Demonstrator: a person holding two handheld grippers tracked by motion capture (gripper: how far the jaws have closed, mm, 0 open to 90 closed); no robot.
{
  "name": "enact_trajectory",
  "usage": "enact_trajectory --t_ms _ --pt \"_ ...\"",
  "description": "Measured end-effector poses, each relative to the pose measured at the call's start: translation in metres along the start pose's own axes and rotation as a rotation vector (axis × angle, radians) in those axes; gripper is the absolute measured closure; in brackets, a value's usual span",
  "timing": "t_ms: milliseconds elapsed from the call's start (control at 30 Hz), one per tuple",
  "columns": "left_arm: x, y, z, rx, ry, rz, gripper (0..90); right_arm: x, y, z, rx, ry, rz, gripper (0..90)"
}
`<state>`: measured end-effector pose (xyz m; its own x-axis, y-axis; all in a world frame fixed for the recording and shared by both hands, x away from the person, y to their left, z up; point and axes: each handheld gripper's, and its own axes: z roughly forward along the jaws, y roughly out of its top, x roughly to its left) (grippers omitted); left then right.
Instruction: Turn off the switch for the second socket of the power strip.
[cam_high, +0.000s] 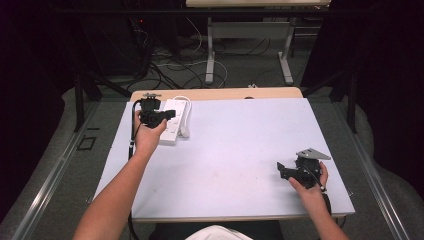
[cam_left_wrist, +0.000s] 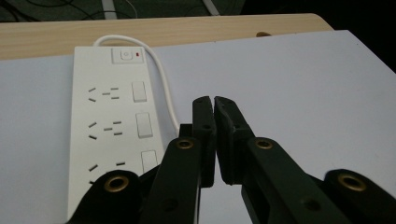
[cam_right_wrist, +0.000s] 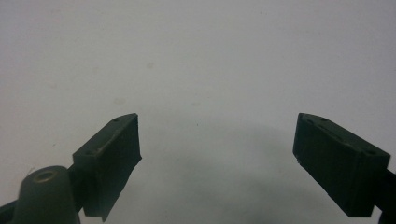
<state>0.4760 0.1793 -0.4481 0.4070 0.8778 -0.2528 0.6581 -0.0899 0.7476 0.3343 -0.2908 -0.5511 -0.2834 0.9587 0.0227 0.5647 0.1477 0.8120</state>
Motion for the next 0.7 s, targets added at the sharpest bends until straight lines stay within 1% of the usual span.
enact_trajectory --t_ms 33,67,100,133,167,233,267,300,367,400,433,467,600,667,700 --pt "0.000 0.002 0.001 -0.003 0.007 0.008 88.7 0.000 0.000 0.000 -0.002 0.001 -0.001 14.3" --pt "0.000 0.004 0.003 0.006 0.020 0.023 89.7 0.000 0.000 -0.001 -0.002 -0.001 -0.001 14.3" --pt "-0.001 0.006 0.004 0.007 0.029 0.021 89.7 0.000 0.000 -0.001 -0.002 -0.001 -0.001 14.3" --pt "0.000 0.007 0.006 0.009 0.032 0.023 89.9 -0.001 0.000 -0.001 0.000 -0.001 0.000 14.3" --pt "-0.001 0.008 0.007 0.014 0.032 0.015 90.0 0.000 0.000 -0.001 -0.001 0.000 0.003 14.3" --pt "-0.001 0.010 0.009 0.012 0.039 0.029 90.0 0.000 0.000 -0.001 0.002 0.004 0.008 14.3" --pt "-0.001 0.011 0.010 0.010 0.037 0.026 90.0 0.000 -0.001 0.000 0.003 0.005 0.009 14.3" --pt "-0.001 0.013 0.012 0.012 0.039 0.037 90.0 -0.001 -0.001 0.000 0.006 0.007 0.005 14.4" --pt "0.000 0.014 0.014 0.013 0.041 0.037 90.0 -0.001 -0.001 0.000 0.007 0.007 0.010 14.4" --pt "-0.001 0.014 0.015 0.013 0.041 0.029 90.0 -0.001 -0.001 -0.001 0.009 0.004 0.009 14.4" --pt "0.001 0.015 0.017 0.015 0.048 0.038 90.0 -0.001 -0.001 -0.001 0.009 0.004 0.009 14.4" --pt "0.002 0.016 0.018 0.020 0.048 0.036 90.0 -0.002 -0.001 0.000 0.007 0.005 0.013 14.4" --pt "0.004 0.018 0.025 0.040 0.064 0.041 90.0 -0.002 -0.002 0.000 0.010 0.003 0.020 14.4" --pt "0.003 0.018 0.029 0.039 0.080 0.037 90.0 -0.003 -0.002 0.001 0.011 0.002 0.018 14.4" --pt "0.004 0.018 0.030 0.046 0.083 0.039 90.0 -0.002 -0.002 0.001 0.013 0.002 0.025 14.4"
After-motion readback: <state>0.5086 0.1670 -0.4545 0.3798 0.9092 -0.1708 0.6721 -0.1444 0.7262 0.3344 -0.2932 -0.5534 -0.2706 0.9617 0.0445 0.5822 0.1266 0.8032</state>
